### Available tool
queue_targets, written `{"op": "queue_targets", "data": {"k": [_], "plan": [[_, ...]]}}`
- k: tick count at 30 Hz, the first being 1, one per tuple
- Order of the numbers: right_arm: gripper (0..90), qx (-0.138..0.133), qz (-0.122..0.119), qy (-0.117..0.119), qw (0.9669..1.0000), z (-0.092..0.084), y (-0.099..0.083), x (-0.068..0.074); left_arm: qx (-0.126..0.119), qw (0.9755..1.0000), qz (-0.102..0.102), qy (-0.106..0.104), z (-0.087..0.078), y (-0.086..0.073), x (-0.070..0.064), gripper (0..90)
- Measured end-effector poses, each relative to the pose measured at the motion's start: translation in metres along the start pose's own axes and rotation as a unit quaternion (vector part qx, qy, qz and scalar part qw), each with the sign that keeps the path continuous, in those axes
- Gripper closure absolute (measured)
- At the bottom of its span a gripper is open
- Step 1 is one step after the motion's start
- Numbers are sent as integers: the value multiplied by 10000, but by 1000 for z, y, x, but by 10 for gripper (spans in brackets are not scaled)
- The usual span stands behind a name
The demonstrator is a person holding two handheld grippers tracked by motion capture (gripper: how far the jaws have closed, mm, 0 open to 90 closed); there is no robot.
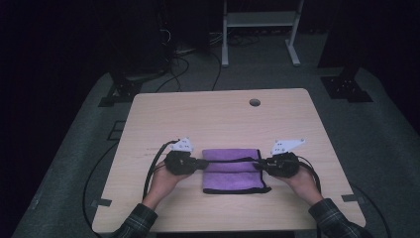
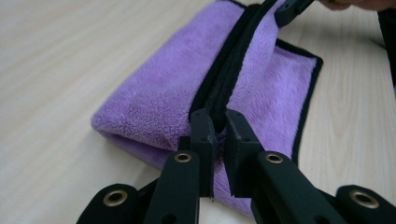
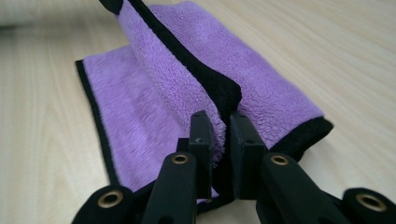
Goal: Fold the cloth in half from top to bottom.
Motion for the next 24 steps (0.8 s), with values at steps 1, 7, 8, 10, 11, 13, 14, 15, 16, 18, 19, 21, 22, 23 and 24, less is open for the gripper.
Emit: {"op": "queue_targets", "data": {"k": [1,7,8,10,11,13,14,15,16,18,19,21,22,23,24], "plan": [[796,7,11,18,10000,-2,-2,2,50,10000,-27,-43,2,-3,-3,824],[720,296,16,143,9995,-3,-20,11,371,9991,-134,-129,12,-21,-8,795],[690,319,35,159,9994,-4,-22,12,352,9992,-145,-156,11,-21,-9,773],[644,278,97,180,9994,-8,-22,12,273,9995,-76,-125,5,-16,-12,741],[644,149,156,187,9996,-13,-19,11,190,9997,-47,-146,1,-12,-14,735],[648,-25,249,176,9995,-20,-13,9,33,9999,29,-147,-7,-3,-17,735],[672,-148,264,152,9994,-24,-9,7,-14,9999,54,-137,-9,0,-17,735],[686,-223,263,126,9993,-26,-6,5,-54,9999,84,-113,-12,3,-16,736],[715,-279,290,102,9991,-27,-3,3,-83,9999,93,-85,-13,6,-15,742],[770,-307,271,4,9992,-24,1,-2,-98,9999,66,8,-12,8,-8,759],[790,-261,284,-35,9993,-21,2,-4,-118,9999,34,21,-10,8,-4,766],[814,-176,271,-36,9995,-14,1,-5,-85,9999,-54,25,-2,5,1,771],[815,-86,260,0,9996,-9,0,-4,-43,10000,-77,5,0,4,1,771],[818,-38,236,42,9997,-7,-1,-2,-1,10000,-86,-38,4,1,1,771],[822,18,200,99,9997,-5,-3,2,35,9999,-100,-95,7,-1,-1,772]]}}
Point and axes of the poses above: each handheld gripper's, and its own axes: z roughly forward along the jaws, y roughly out of its top, x roughly to its left, the point moved 7 cm from there along z, roughly forward along the jaws, and after that the axes turned 12 degrees about -y, right-handed, at the moved point
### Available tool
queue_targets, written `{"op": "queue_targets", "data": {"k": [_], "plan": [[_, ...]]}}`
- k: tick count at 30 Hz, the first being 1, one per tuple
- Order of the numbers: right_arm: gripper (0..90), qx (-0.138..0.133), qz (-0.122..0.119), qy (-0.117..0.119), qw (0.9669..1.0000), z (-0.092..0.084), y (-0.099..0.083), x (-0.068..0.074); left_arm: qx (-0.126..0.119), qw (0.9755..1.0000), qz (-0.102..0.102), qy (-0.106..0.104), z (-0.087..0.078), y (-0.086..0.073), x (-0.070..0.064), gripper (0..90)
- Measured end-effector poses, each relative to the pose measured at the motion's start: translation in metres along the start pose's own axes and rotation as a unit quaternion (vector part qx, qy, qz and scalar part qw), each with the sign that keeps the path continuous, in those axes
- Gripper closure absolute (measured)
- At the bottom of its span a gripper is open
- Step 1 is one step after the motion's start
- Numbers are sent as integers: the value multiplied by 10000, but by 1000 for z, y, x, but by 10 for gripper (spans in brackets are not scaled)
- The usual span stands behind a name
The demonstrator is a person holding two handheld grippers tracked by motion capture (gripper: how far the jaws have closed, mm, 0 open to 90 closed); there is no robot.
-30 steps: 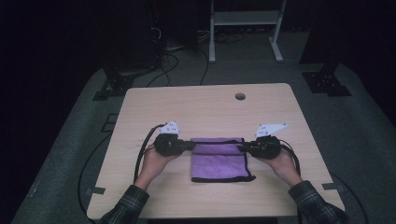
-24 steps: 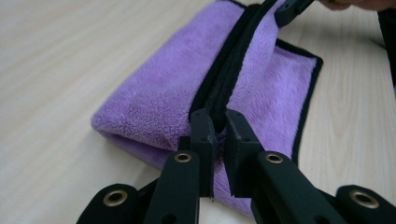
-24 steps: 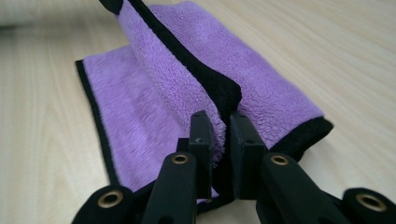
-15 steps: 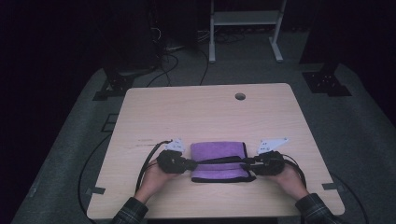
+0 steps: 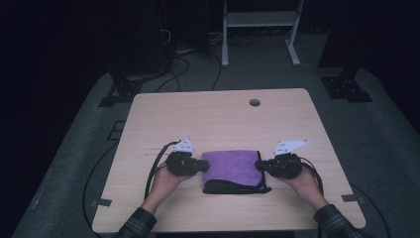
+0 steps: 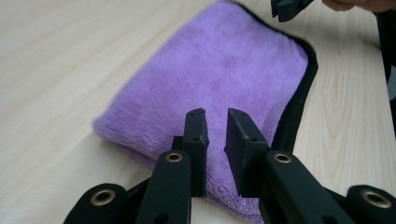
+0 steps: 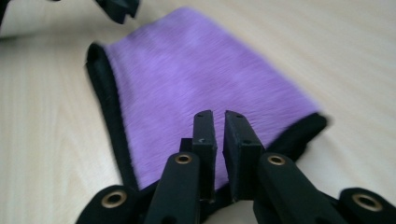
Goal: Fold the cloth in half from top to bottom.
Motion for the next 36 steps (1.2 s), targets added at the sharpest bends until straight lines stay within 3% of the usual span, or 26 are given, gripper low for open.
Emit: {"op": "queue_targets", "data": {"k": [5,9,12,14,19,24,26,29,36], "plan": [[822,354,-266,282,9986,2,-18,20,333,9993,-1,-181,11,-18,-14,771],[838,637,-438,224,9968,1,-36,31,631,9978,32,-198,18,-32,-20,774],[831,632,-535,149,9965,-1,-39,37,637,9979,95,-112,18,-34,-23,768],[754,621,-525,132,9966,-2,-38,37,602,9981,109,-109,16,-33,-25,729],[469,297,-333,-125,9989,-7,-29,27,397,9992,0,84,5,-33,-28,539],[244,71,11,-638,9979,-14,-28,5,232,9981,-28,573,-10,-36,-20,225],[180,24,187,-783,9968,-17,-29,-4,186,9968,-84,771,-17,-40,-14,153],[131,-33,424,-1097,9931,-23,-31,-16,154,9945,-166,1021,-27,-47,-9,72],[114,14,742,-1546,9852,-40,-48,-34,132,9886,-285,1473,-56,-66,-2,13]]}}
Point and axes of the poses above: each handheld gripper's, and its own axes: z roughly forward along the jaws, y roughly out of its top, x roughly to its left, the point moved 7 cm from there along z, roughly forward along the jaws, and after that the axes turned 12 degrees about -y, right-handed, at the moved point
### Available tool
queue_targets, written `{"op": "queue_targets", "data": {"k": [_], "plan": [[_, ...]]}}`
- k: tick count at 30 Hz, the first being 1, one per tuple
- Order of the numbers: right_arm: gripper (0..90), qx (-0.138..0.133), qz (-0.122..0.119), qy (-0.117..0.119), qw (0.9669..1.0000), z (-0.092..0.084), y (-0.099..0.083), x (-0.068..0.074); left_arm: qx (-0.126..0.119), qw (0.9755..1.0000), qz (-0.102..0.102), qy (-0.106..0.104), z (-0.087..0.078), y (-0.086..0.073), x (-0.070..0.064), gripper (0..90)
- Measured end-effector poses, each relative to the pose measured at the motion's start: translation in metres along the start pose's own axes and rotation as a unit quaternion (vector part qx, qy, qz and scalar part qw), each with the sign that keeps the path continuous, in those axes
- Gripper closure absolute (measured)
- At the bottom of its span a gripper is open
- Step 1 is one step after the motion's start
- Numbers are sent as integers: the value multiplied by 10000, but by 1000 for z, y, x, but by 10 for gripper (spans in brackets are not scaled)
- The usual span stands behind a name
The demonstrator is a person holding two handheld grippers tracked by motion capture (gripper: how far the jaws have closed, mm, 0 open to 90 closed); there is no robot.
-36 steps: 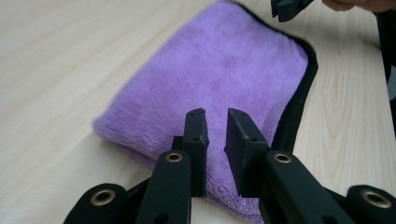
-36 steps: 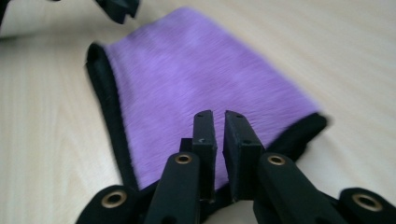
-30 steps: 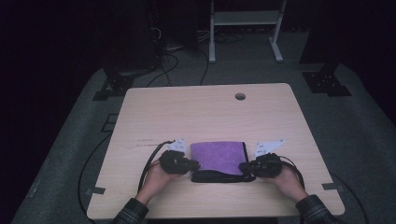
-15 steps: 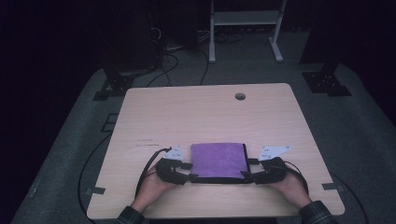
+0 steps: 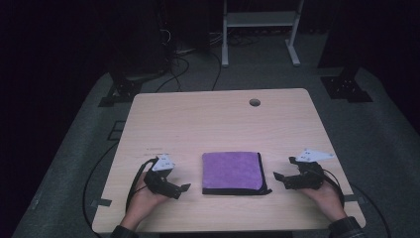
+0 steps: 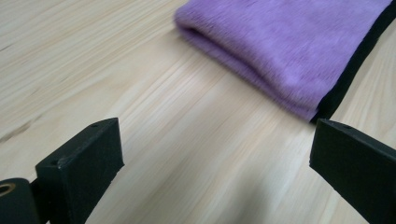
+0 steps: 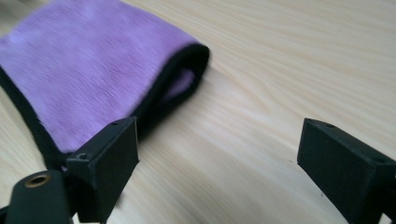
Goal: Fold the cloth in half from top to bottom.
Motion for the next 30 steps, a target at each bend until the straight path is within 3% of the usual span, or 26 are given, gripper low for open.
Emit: {"op": "queue_targets", "data": {"k": [9,13,18,21,23,30], "plan": [[115,315,233,-554,9977,-7,-28,-24,154,9993,-119,329,-21,-33,14,0],[115,490,407,-622,9960,-6,-37,-27,120,9990,-156,411,-28,-44,17,0],[114,591,280,-821,9945,-6,-47,-33,217,9983,-201,499,-33,-58,23,0],[100,642,218,-839,9942,-5,-52,-34,264,9981,-156,526,-34,-65,26,0],[84,593,263,-811,9946,-5,-53,-35,164,9986,-177,481,-35,-67,27,0],[82,607,284,-821,9944,-6,-55,-36,159,9986,-170,467,-36,-68,29,0]]}}
Point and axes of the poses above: each handheld gripper's, and its own axes: z roughly forward along the jaws, y roughly out of its top, x roughly to its left, the point moved 7 cm from there along z, roughly forward along the jaws, and after that the axes turned 12 degrees about -y, right-handed, at the moved point
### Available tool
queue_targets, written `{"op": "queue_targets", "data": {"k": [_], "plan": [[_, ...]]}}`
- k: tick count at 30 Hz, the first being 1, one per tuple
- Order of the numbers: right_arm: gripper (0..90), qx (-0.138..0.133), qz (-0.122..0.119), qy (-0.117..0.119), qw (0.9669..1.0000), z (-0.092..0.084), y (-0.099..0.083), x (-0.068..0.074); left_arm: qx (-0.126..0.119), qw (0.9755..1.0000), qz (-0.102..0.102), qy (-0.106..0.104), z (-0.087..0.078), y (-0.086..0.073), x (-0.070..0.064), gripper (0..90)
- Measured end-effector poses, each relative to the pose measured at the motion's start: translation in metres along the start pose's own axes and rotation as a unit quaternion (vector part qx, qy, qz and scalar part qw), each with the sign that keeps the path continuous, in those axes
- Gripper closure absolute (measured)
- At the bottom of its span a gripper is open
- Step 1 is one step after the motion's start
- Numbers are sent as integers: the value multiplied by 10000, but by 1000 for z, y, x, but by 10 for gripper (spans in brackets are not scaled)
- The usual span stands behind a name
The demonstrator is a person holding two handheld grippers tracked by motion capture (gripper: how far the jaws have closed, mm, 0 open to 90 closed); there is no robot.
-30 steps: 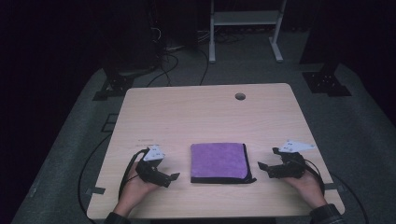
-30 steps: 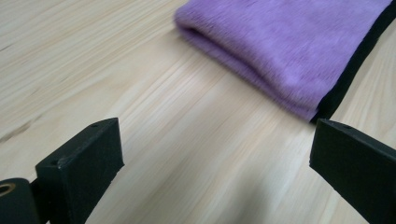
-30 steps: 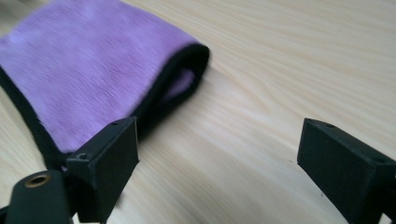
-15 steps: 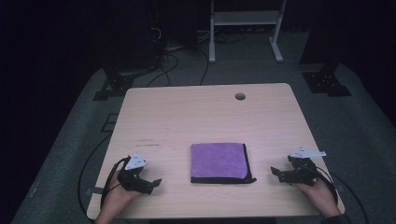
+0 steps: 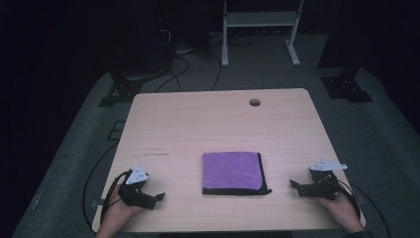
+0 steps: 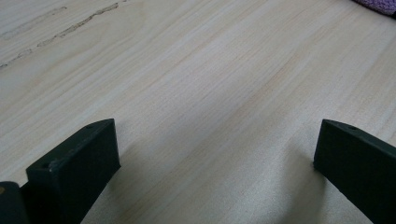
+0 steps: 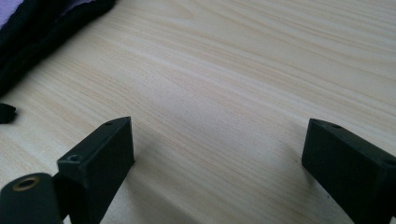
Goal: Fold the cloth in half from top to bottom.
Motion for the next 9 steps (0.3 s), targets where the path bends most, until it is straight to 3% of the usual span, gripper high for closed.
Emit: {"op": "queue_targets", "data": {"k": [9], "plan": [[82,0,19,-19,10000,-1,-1,-1,2,10000,0,0,0,0,0,0]]}}
Point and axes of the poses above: each handheld gripper's, and its own axes: z roughly forward along the jaws, y roughly out of its top, x roughly to its left, the point moved 7 cm from there along z, roughly forward along the jaws, and after that the axes turned 12 degrees about -y, right-handed, at the moved point
